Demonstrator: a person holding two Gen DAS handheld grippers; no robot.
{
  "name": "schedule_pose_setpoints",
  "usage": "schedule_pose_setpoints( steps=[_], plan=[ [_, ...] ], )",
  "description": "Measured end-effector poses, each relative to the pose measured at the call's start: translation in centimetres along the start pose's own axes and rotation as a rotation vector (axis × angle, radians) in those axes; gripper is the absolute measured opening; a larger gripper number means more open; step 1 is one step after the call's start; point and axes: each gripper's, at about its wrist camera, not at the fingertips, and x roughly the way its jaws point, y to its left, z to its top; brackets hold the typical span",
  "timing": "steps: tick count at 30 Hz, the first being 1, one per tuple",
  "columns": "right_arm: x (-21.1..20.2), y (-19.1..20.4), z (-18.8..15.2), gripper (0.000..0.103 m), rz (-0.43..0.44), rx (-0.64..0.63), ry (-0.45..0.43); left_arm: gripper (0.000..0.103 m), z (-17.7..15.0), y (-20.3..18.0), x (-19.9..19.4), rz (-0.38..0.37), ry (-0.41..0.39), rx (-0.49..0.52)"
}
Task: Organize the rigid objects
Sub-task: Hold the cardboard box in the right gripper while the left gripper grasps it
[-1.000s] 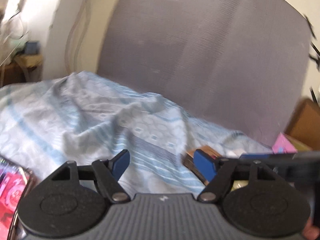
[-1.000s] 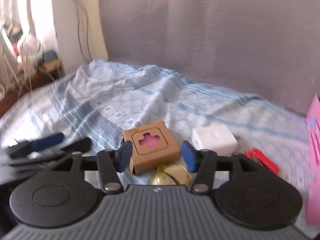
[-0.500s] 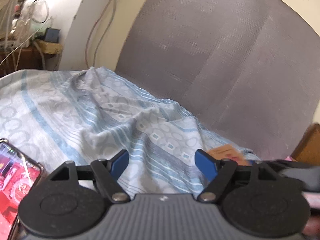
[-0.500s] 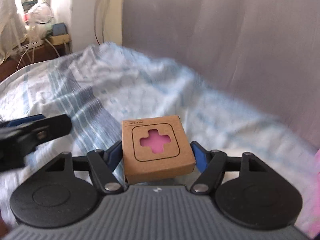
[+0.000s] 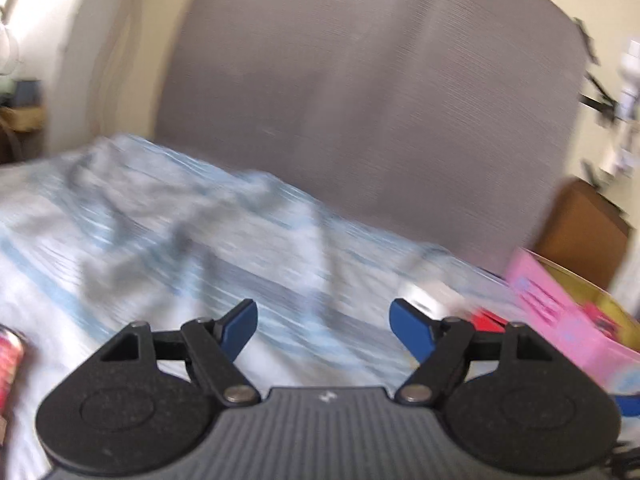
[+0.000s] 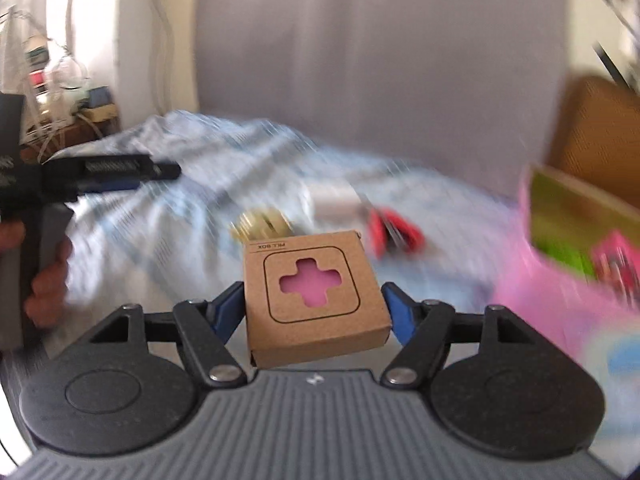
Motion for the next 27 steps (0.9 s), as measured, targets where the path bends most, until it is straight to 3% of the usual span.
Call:
schedule_pose_setpoints(
  steps=[5, 12, 20, 21, 22, 25, 27],
  plan=[
    [-0.4, -0.7, -2.8, 0.081, -0.019, 0.036, 0.050, 0.072, -1.0, -4.6, -0.4, -0.212, 0.186, 0.007],
    [-1.8, -1.0, -4.5, 0.085, 0.008, 0.061, 0.023, 0.072, -2.7, -9.3, 0.6, -0.383, 0.406, 0.031],
    [-2.3, -0.7, -5.3, 0.083, 0.017, 0.016, 0.006, 0.071, -4.6, -11.4, 2.2, -0.382, 0.517, 0.031],
    [-2.2, -0.9, -5.3, 0.083, 0.021, 0.020, 0.009, 0.065, -4.7, -11.7, 2.2, -0.379, 0.516, 0.043],
    [-2.1, -1.1, -5.4, 0.073, 0.026, 0.028, 0.014, 0.063, -4.7, -12.1, 2.5, -0.380, 0.523, 0.054],
    [-1.9, -1.5, -5.5, 0.070, 0.037, 0.064, 0.007, 0.051, -4.6, -12.9, 2.7, -0.352, 0.511, 0.095],
    [-2.1, -2.0, -5.4, 0.069, 0.015, 0.079, -0.016, 0.049, -3.6, -13.5, 3.0, -0.371, 0.508, 0.082]
  ],
)
